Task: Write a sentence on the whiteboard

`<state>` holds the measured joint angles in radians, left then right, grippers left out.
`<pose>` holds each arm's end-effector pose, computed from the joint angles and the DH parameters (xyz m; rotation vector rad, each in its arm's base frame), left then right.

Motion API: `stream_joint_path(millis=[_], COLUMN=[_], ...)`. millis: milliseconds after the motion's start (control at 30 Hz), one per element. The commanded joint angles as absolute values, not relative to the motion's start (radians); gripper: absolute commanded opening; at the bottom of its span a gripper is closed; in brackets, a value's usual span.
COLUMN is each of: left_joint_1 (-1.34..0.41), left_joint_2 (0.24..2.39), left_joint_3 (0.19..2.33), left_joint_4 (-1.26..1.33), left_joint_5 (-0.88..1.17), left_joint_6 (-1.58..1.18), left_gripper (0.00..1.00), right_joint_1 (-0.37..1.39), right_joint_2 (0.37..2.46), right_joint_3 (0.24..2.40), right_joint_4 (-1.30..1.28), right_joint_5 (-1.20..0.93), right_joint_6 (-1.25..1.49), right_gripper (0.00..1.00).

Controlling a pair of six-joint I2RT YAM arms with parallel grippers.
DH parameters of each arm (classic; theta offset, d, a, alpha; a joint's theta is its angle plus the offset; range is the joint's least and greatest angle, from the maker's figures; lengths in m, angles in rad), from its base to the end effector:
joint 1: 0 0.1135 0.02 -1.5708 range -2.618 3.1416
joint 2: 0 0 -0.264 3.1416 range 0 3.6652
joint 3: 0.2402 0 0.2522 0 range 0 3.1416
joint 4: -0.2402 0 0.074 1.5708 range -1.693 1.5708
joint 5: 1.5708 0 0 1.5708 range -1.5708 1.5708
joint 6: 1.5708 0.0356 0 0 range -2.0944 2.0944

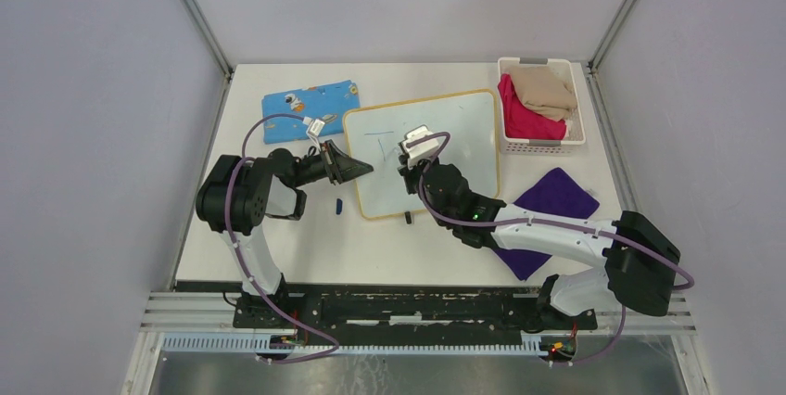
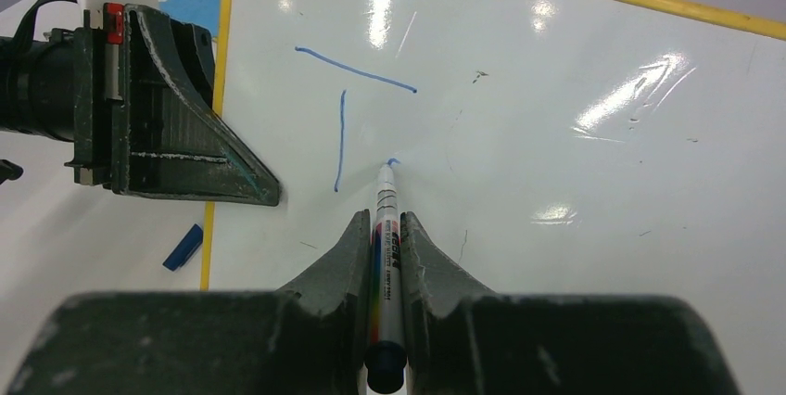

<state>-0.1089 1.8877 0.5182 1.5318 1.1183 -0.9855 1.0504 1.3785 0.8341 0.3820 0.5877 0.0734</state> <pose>0.2932 -0.0643 0.1508 0.3411 1.7128 -1.6126 0.1725 0.2613 0.2803 -0.4028 1.6686 0.3267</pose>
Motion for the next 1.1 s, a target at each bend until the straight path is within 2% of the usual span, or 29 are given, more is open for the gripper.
stream_joint_path(millis=[0,367,1067], left_joint_1=[-0.112,-0.113,-0.118], left_joint_2=[1.888,1.887,1.89], left_joint_3=[0.522,0.521,0.523], left_joint_4=[1.737,1.737,1.737], left_joint_5=[1.144,1.145,1.148], left_joint_6=[-1.015,-1.014,-1.015], left_gripper=[0.15,0.12,0.04], right_joint_1=[1.046,1.029,1.024], right_joint_2=[1.36,1.321,1.368], right_joint_3=[0.823,0.78,0.873], right_joint_4=[0.4,0.391,0.401], right_joint_5=[0.584,0.616,0.598], right_joint_6=[0.078,0.077,0.043], right_gripper=[0.0,0.0,0.0])
